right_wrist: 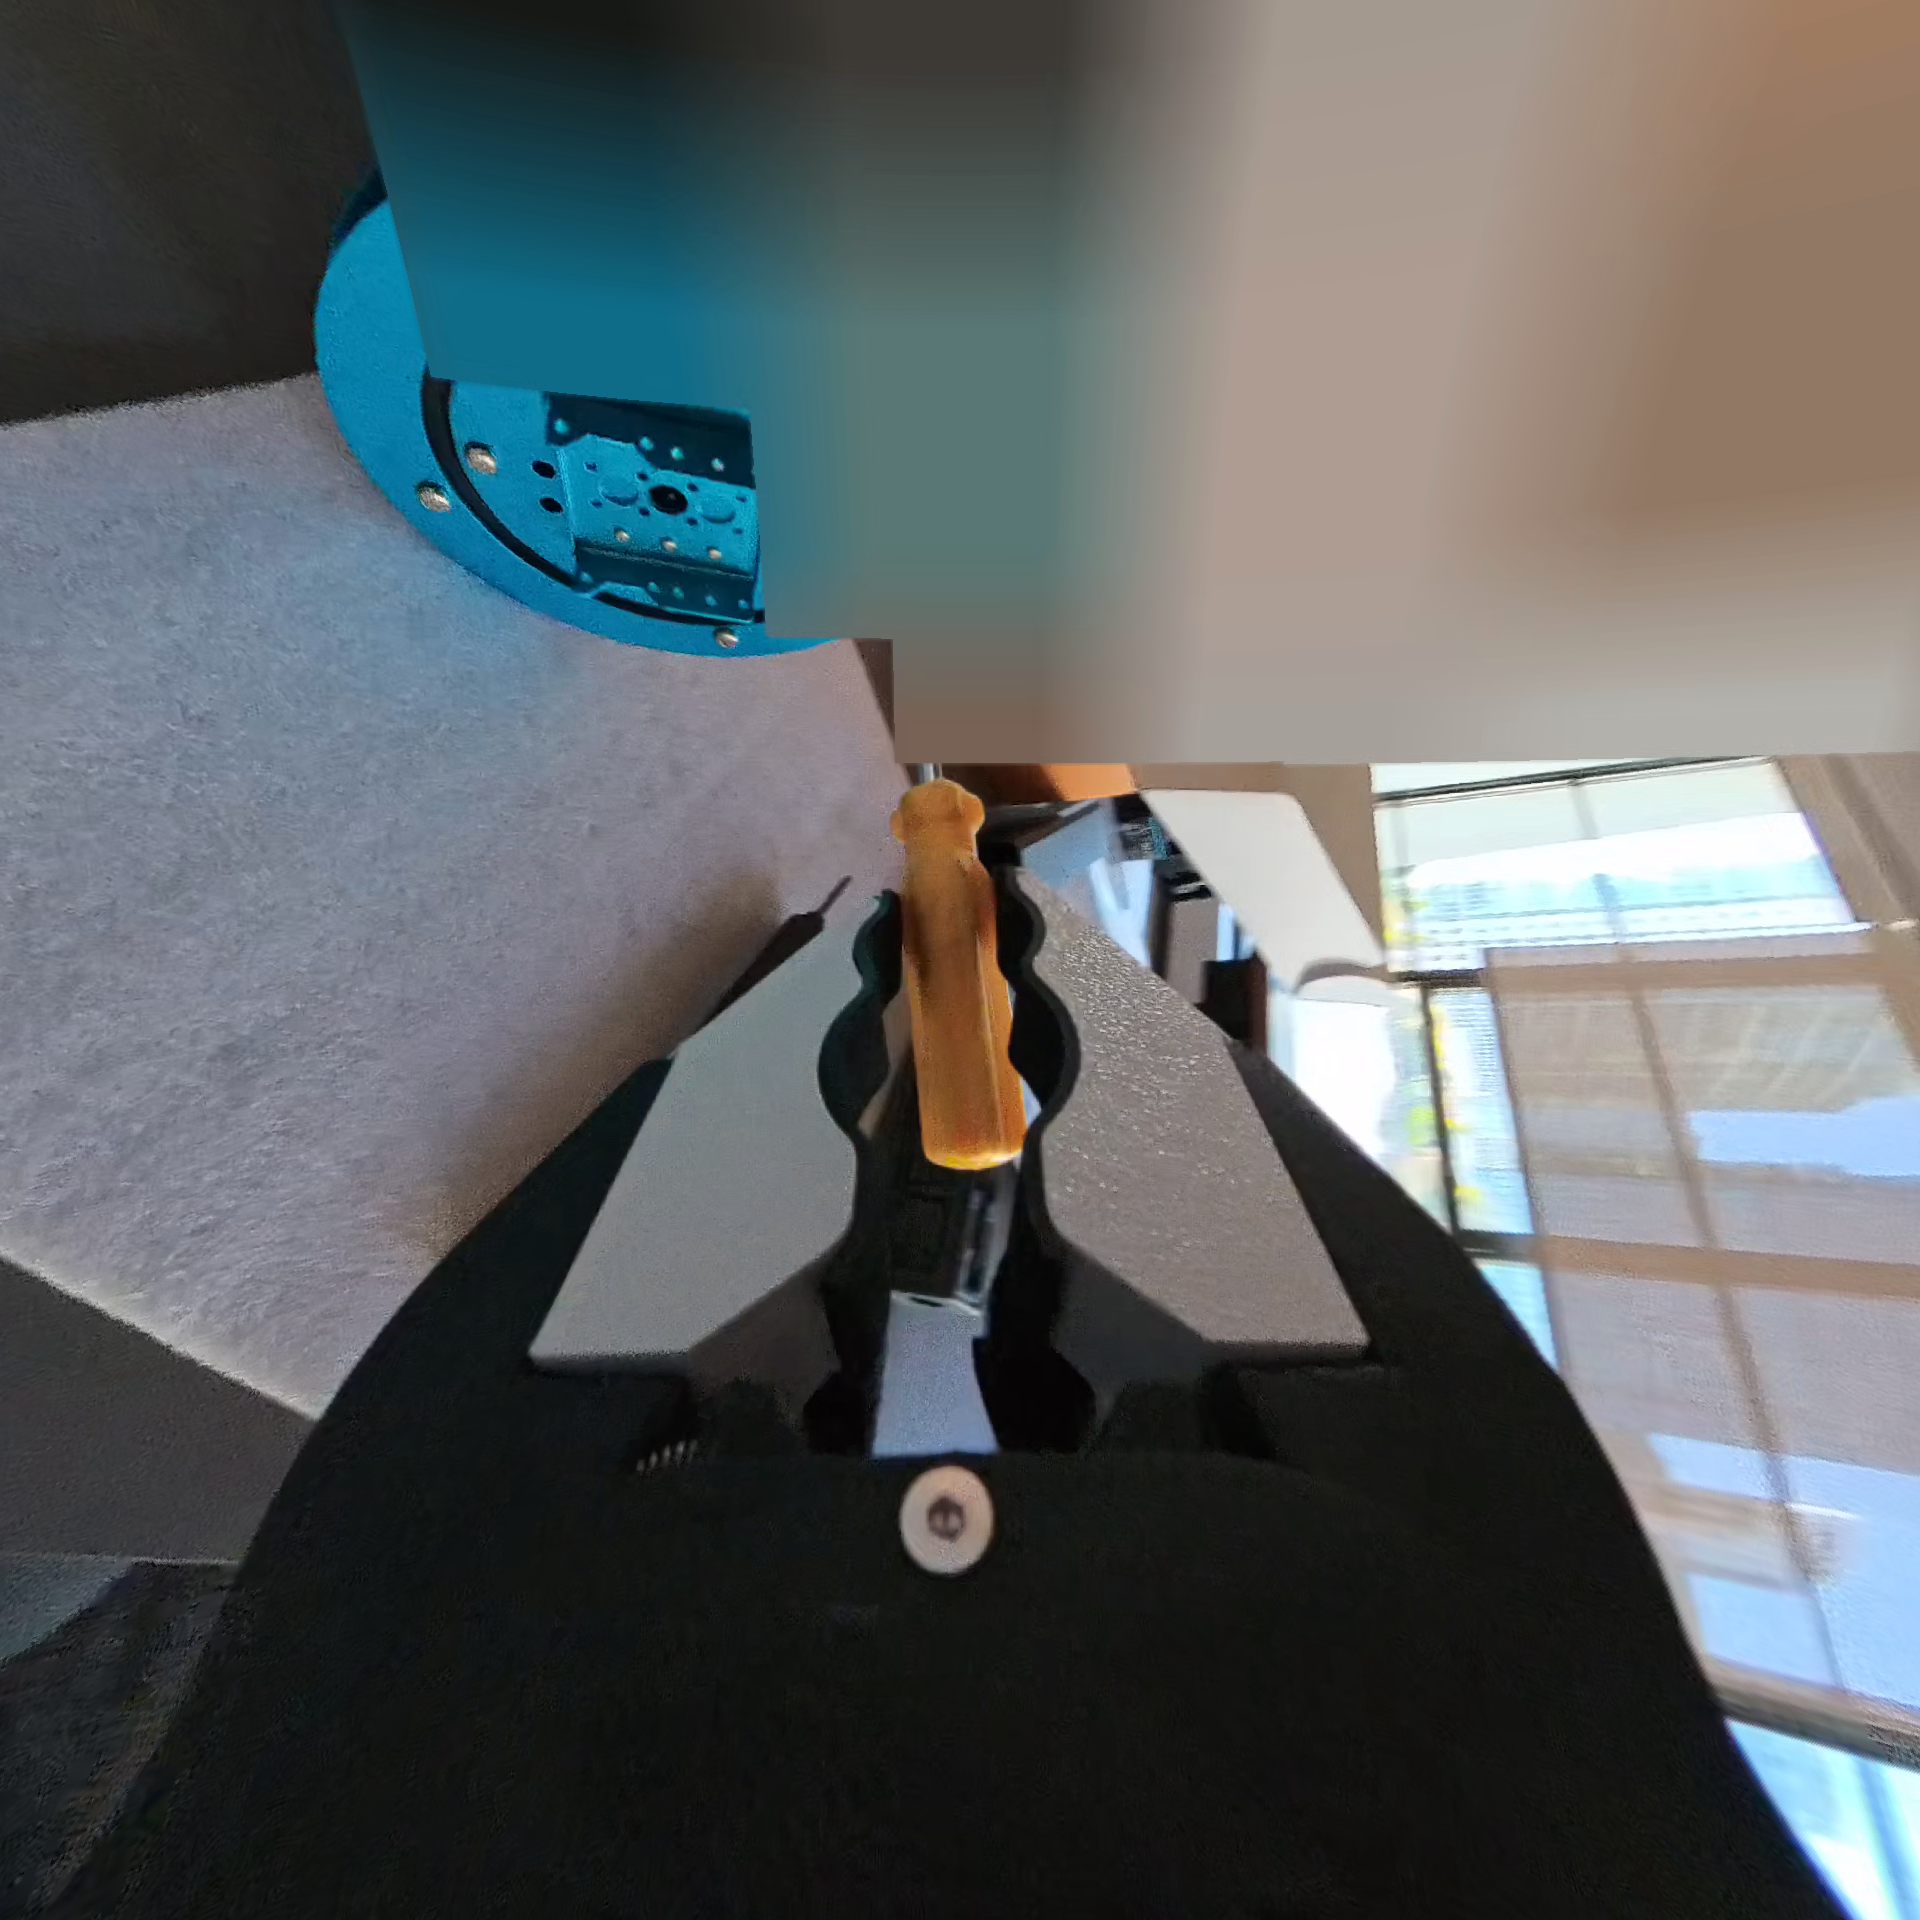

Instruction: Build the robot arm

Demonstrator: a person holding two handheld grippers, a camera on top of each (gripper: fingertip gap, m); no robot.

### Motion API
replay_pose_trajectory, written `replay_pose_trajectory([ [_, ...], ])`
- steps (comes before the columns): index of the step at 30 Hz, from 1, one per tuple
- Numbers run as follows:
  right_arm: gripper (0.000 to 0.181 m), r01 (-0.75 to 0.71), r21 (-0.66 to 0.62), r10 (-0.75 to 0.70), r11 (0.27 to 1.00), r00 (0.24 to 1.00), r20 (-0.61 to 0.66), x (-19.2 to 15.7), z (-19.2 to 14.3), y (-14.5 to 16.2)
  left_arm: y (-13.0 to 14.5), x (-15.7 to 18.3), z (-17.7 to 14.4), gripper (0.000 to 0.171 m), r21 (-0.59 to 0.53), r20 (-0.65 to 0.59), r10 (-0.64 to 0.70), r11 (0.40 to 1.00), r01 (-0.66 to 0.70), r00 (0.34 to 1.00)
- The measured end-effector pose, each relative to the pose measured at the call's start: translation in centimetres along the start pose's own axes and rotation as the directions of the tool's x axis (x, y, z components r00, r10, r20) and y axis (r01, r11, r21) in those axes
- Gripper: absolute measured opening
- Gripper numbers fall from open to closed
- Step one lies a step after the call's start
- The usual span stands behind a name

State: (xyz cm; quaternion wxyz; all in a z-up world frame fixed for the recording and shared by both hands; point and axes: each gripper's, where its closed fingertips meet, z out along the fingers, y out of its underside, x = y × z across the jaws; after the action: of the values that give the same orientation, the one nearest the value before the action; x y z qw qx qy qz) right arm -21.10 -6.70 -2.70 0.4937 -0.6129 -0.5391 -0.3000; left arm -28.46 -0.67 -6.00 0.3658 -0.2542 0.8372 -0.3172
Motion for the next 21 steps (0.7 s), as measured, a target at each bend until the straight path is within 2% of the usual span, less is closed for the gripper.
replay_pose_trajectory([
  [2, 0.016, -0.209, 0.012, 0.207, 0.978, 0.972, 0.111, -0.2, 0.0, 0.1, 0.0, -0.1, 0.1, 0.003, -0.023, 0.024, 0.034, 0.999, -0.033, 0.999],
  [5, 0.015, -0.493, -0.013, 0.478, 0.87, 0.836, 0.269, -0.3, -0.1, -0.3, 0.4, -0.6, 0.2, 0.003, -0.067, 0.07, 0.084, 0.995, -0.08, 0.994],
  [9, 0.016, -0.665, -0.077, 0.639, 0.743, 0.672, 0.374, -0.4, -0.2, -0.7, 0.7, -0.8, 0.2, 0.003, -0.073, 0.093, 0.083, 0.994, -0.077, 0.992],
  [10, 0.016, -0.668, -0.08, 0.642, 0.74, 0.665, 0.381, -0.4, -0.2, -0.6, 0.7, -0.8, 0.2, 0.003, -0.068, 0.095, 0.081, 0.995, -0.074, 0.992],
  [13, 0.016, -0.553, -0.056, 0.536, 0.831, 0.771, 0.343, -0.7, -0.2, -0.3, 0.5, -0.7, 0.3, 0.003, -0.051, 0.085, 0.051, 0.998, -0.047, 0.995],
  [16, 0.016, -0.478, -0.033, 0.463, 0.878, 0.83, 0.31, -0.8, -0.3, -0.6, 0.2, -0.2, 0.1, 0.004, -0.006, -0.027, -0.078, 0.997, 0.078, 0.997],
  [18, 0.016, -0.45, -0.013, 0.434, 0.893, 0.852, 0.292, -0.7, -0.4, -0.7, -0.2, 0.3, -0.1, 0.003, 0.021, -0.146, -0.217, 0.975, 0.222, 0.965],
  [21, 0.016, -0.412, -0.003, 0.397, 0.911, 0.877, 0.271, -0.9, -0.6, -0.9, -0.6, 0.8, -0.4, 0.004, 0.016, -0.295, -0.381, 0.915, 0.404, 0.876],
])
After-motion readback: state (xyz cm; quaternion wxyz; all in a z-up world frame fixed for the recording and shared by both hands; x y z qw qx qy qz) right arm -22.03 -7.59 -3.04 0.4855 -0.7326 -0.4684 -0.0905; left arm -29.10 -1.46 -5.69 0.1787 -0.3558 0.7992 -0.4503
